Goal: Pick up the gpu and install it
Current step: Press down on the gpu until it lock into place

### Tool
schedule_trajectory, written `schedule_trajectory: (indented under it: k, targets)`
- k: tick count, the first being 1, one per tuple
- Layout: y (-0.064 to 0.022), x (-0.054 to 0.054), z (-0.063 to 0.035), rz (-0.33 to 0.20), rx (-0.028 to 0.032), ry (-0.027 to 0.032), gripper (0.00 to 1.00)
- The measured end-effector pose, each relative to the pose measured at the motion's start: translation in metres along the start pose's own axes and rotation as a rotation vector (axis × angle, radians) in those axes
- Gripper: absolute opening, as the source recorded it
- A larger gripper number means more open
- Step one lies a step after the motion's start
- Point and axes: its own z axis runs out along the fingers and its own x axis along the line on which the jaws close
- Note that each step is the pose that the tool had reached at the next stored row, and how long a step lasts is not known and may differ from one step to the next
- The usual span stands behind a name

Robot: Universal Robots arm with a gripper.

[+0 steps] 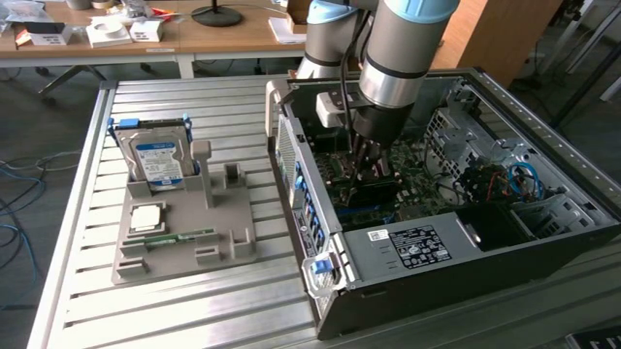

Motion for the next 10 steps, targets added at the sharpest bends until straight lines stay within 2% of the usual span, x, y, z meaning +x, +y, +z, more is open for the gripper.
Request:
schedule_trajectory:
  k: [10]
  targets:
    - [0.0003,0.0000,0.0009,0.000,0.0001,0.0001,0.11]
